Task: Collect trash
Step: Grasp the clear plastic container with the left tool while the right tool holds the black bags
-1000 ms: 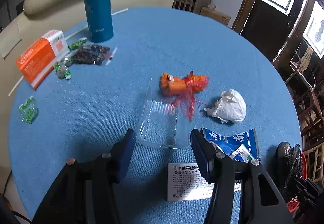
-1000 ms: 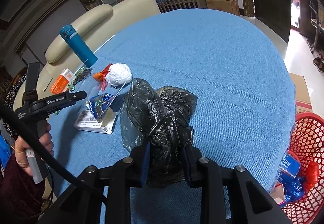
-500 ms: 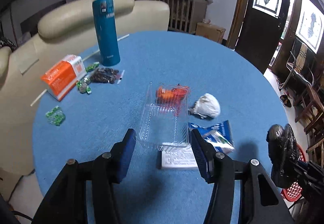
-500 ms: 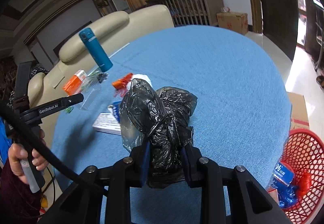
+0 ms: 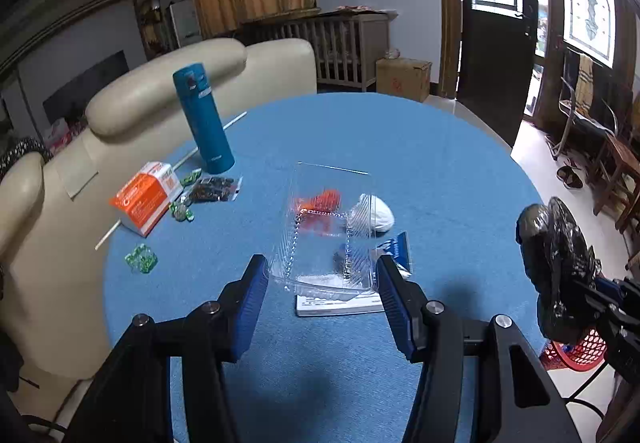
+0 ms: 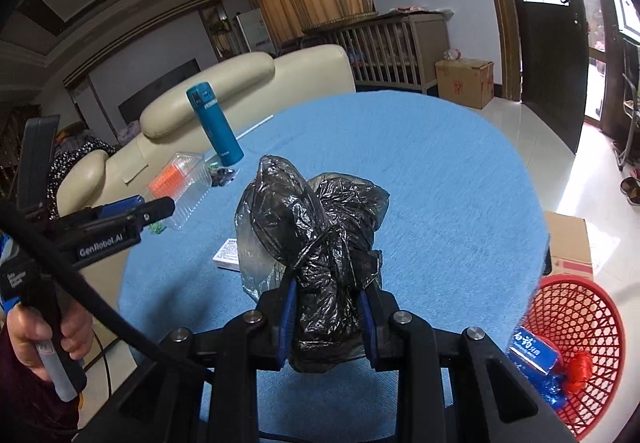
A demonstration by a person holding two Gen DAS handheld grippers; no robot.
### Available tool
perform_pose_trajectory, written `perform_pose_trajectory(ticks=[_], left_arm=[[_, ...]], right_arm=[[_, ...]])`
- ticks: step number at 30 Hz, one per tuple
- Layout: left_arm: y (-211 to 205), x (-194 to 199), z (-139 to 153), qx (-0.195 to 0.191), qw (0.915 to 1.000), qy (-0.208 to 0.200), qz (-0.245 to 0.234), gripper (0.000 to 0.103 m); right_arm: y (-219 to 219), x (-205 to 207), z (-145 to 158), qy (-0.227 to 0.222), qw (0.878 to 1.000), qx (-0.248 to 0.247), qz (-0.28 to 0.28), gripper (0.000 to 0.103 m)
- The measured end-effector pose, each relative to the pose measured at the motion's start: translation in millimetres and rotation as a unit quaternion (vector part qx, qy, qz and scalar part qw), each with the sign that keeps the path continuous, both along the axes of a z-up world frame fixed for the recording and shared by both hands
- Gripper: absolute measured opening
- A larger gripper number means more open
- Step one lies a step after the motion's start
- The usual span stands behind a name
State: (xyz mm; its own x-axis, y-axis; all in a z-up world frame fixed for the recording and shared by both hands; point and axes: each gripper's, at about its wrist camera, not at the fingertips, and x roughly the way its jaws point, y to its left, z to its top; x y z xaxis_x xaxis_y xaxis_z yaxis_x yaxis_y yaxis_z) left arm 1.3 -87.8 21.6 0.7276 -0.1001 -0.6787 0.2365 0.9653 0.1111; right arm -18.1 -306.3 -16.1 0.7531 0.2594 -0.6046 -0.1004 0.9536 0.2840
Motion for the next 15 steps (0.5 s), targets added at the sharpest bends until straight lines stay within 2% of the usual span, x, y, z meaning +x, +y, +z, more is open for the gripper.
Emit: perform_pose_trajectory(ticks=[15], left_arm=[[-37.4,-25.3,13.7,0.028,0.9988,-0.026,-0.031,0.057]], right_arm=[[-15.6,-22.5,11.6,-0.018,1.0,0.007,-0.021,0.029]])
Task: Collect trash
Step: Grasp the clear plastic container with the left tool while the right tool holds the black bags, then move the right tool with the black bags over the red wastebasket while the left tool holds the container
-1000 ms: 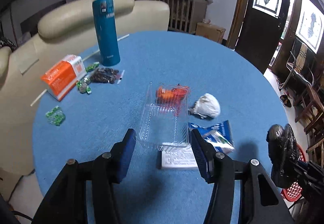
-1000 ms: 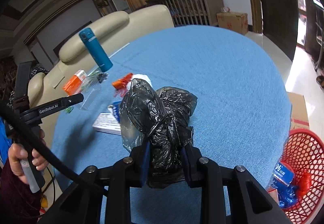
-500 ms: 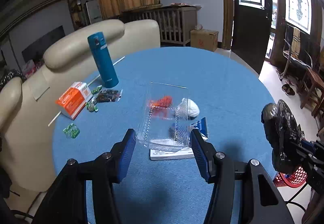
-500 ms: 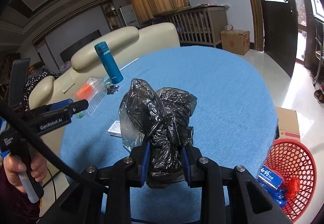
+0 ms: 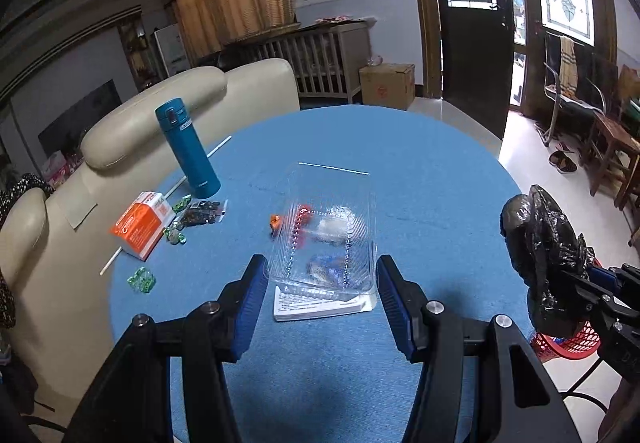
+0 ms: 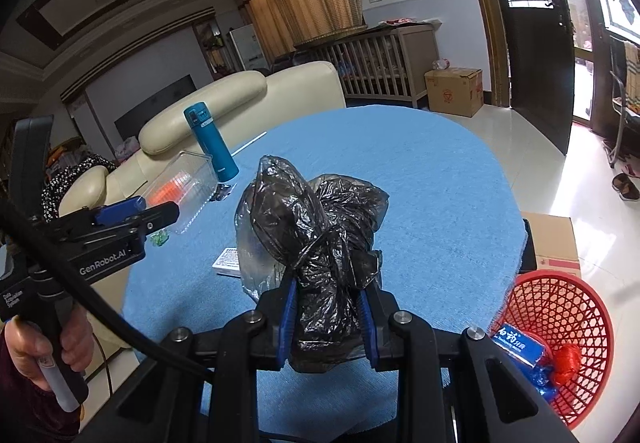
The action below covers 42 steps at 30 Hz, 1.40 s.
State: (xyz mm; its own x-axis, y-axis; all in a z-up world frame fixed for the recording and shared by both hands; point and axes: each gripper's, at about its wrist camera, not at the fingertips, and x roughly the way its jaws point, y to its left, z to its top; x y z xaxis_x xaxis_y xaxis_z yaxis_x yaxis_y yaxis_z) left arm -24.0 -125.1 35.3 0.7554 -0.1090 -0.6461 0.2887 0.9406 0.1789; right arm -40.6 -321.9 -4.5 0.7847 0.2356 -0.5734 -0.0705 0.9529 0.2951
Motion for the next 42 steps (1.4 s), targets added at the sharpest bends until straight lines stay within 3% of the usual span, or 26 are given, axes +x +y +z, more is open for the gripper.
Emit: perform_pose_trajectory(ticks=[42], left_arm=[[-65.5,-28.7,-3.6,0.043,0.9972,-0.006,-0.061,0.058]], right_arm=[[-18.9,-22.5,-3.2,-0.01,0.997,0.038,-0.062,0.029]])
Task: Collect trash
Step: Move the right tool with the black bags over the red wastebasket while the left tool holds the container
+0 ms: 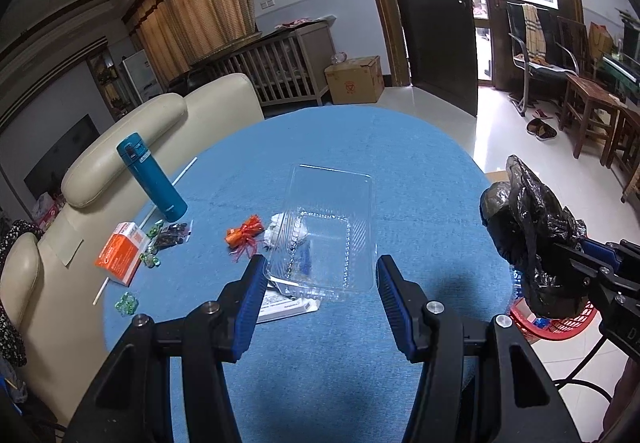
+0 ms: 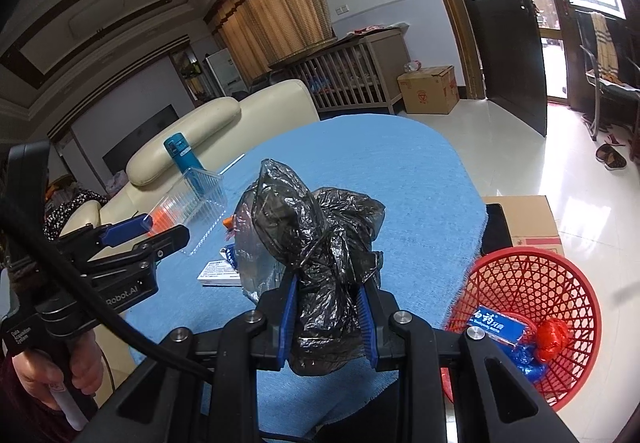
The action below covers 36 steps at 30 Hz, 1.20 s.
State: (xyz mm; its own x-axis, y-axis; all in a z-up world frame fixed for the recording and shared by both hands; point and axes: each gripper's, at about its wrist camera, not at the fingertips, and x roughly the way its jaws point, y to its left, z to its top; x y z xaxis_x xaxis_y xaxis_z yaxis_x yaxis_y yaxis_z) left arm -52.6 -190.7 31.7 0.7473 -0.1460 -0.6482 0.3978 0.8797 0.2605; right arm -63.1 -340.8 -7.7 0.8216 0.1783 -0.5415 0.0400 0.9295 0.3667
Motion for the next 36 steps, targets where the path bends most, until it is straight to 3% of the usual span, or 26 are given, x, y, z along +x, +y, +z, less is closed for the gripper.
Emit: perform_pose_trajectory(ticks=[11,16,19,24,26,27,28,32,36], left_arm=[[-18.8,-1.6,-7.8,0.009,0.9997,0.013,-0.016,0.058],[-17.4,2.7,-15.2,0.009,0.9995,0.03,-0.01,0.058],[-16.7,3.1,-15.1,0.01,0.9995,0.028,-0.006,0.058],[-17.7,2.5,-16.2,0.009,0.9995,0.03,-0.008,0.058],[-18.4,2.1,-17.1,0.008,0.9994,0.032,-0.01,0.058],[-19.2,1.4,-17.3,0.008,0.9994,0.033,-0.012,0.058],[-20.0,0.8,-17.2,0.008,0.9993,0.033,-0.013,0.058],[-21.8,-0.1,-18.6,0.009,0.9993,0.034,-0.015,0.058],[-21.5,-0.1,-19.0,0.011,0.9993,0.034,-0.015,0.058]], right_arm=[[-14.2,-9.7,-3.7,0.002,1.0,0.008,-0.012,0.029],[-25.5,3.6,-33.0,0.038,0.999,0.023,-0.012,0.029],[-42.8,6.5,-53.9,0.075,0.995,0.064,-0.03,0.029],[-71.1,-9.6,-49.9,0.063,0.993,0.075,-0.059,0.031],[-80.4,-14.9,-52.1,0.066,0.993,0.072,-0.061,0.04],[-84.2,-18.3,-56.0,0.075,0.993,0.071,-0.063,0.063],[-88.6,-19.9,-59.4,0.081,0.992,0.074,-0.066,0.077],[-92.1,-24.3,-86.5,0.105,0.988,0.103,-0.049,0.076],[-73.0,-13.0,-109.8,0.138,0.988,0.063,-0.023,0.076]])
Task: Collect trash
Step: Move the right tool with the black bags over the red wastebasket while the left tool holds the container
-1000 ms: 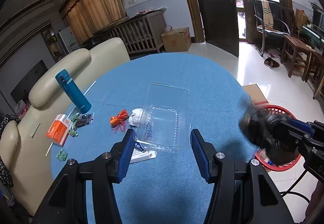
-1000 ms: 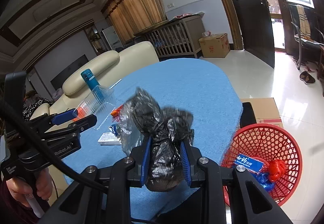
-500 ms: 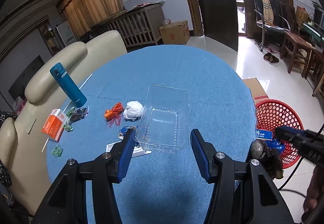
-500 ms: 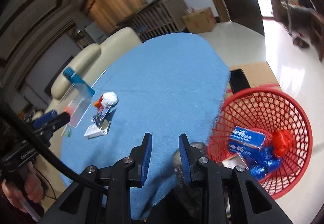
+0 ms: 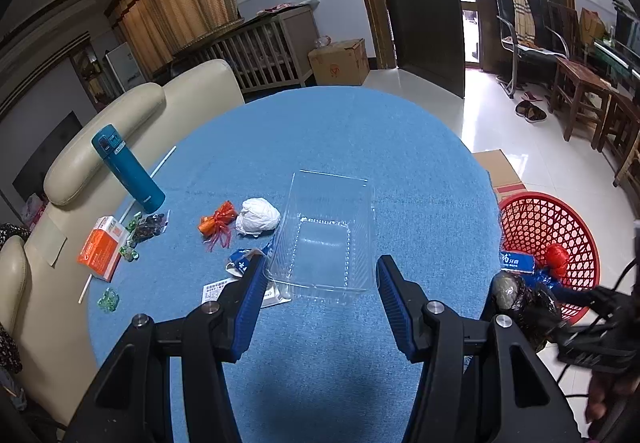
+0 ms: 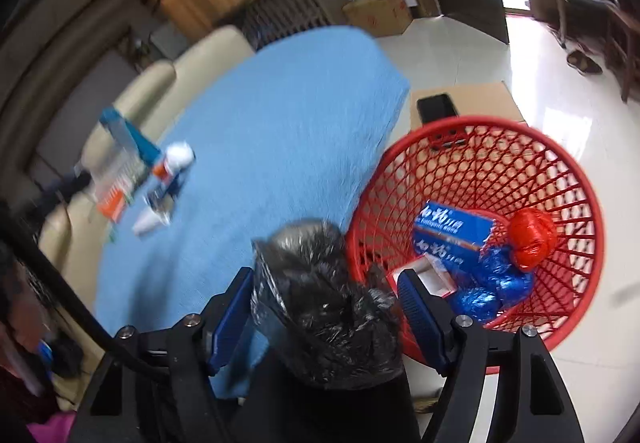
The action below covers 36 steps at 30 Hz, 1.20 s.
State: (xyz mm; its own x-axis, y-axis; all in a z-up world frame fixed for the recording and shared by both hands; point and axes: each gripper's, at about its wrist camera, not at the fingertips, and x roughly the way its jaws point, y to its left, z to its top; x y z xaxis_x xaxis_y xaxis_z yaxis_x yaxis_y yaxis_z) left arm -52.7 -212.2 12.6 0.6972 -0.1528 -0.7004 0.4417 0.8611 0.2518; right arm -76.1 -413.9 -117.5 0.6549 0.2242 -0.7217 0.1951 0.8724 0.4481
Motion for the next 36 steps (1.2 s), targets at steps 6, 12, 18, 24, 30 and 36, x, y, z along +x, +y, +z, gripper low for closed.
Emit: perform_pose_trajectory(ticks=[6,12,18,24,30,36], left_arm=[[2.8,2.3,-1.0,-0.001,1.0,0.003,0.002,0.058],[6.0,2.5,2.8,-0.011,0.9999,0.002,0.002,0.058],[5.9,0.0,5.4,-0.011,0.9999,-0.001,0.002,0.058],[5.6,0.2,6.9,-0.011,0.9999,-0.002,0.002,0.058],[3.8,0.2,3.7,-0.011,0.9999,0.003,-0.002,0.058],[6.4,1.5,3.6,-0.014,0.9999,0.004,-0.002,0.058]], right_arm=[[16.2,13.0,-24.2,0.037,0.998,-0.047,0.025,0.041],[17.4,0.4,-3.0,-0.001,0.998,-0.068,0.016,0.005],[5.5,-3.2,10.4,-0.02,0.998,-0.053,0.011,0.005],[1.7,-12.2,28.8,-0.053,0.998,-0.044,0.005,0.005],[-10.2,-20.5,64.5,-0.095,0.995,-0.041,-0.009,0.005],[-22.6,-13.9,41.4,-0.043,0.999,0.023,0.001,0.019]])
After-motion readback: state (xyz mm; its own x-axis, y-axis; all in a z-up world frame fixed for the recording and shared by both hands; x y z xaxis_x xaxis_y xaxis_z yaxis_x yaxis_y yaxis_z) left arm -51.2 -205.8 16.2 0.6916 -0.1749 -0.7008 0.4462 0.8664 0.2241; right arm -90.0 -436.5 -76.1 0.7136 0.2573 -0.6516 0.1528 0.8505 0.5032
